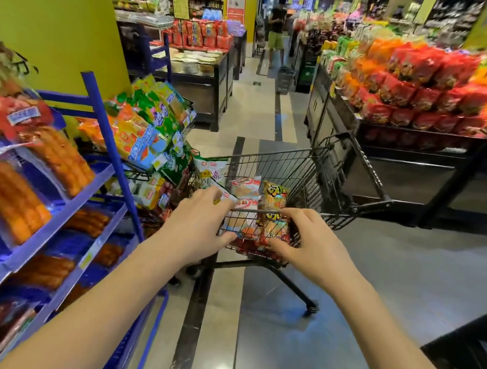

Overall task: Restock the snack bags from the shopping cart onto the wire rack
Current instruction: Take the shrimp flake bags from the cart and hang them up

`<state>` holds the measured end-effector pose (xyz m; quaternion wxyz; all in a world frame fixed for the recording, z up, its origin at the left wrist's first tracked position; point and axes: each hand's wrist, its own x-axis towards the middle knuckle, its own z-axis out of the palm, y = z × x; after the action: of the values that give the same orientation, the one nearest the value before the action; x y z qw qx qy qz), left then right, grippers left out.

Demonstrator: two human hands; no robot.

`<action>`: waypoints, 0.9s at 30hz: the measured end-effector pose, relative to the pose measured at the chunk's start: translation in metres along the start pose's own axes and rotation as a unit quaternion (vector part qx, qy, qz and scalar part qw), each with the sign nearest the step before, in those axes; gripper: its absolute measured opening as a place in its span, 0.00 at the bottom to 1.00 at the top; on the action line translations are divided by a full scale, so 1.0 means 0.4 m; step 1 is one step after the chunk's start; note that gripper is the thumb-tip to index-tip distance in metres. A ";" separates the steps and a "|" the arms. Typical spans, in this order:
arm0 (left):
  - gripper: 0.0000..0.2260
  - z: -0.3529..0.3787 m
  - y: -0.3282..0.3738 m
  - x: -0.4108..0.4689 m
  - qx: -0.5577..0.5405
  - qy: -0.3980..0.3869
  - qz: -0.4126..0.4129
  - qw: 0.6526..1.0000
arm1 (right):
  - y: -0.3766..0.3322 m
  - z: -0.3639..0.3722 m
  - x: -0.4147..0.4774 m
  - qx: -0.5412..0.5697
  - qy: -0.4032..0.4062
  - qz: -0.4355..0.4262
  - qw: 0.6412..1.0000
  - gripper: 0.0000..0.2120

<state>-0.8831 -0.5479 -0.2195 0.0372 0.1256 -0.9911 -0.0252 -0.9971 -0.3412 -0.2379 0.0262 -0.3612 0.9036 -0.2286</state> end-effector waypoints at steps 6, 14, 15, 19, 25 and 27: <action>0.29 0.046 -0.157 0.202 -0.022 -0.034 0.008 0.999 | -0.027 0.067 0.241 0.005 -0.025 0.036 0.999 0.30; 0.30 0.119 -0.280 0.416 -0.028 -0.068 0.021 0.997 | -0.005 0.148 0.460 -0.002 -0.045 0.058 0.997 0.30; 0.30 0.130 -0.287 0.440 -0.031 -0.071 0.025 0.997 | 0.002 0.154 0.483 0.000 -0.046 0.059 0.997 0.30; 0.29 0.176 -0.313 0.537 -0.042 -0.092 0.024 0.995 | 0.045 0.185 0.585 0.003 -0.054 0.067 0.996 0.31; 0.30 0.260 -0.337 0.709 -0.044 -0.123 0.006 0.991 | 0.169 0.247 0.750 0.017 -0.096 0.078 0.992 0.33; 0.31 0.290 -0.338 0.779 -0.044 -0.134 -0.001 0.990 | 0.219 0.263 0.811 0.028 -0.107 0.081 0.991 0.33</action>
<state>-1.1599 -0.7523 -0.3221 -0.0904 0.1199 -0.9850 -0.0853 -1.2701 -0.5429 -0.3316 0.1509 -0.3087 0.9152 -0.2107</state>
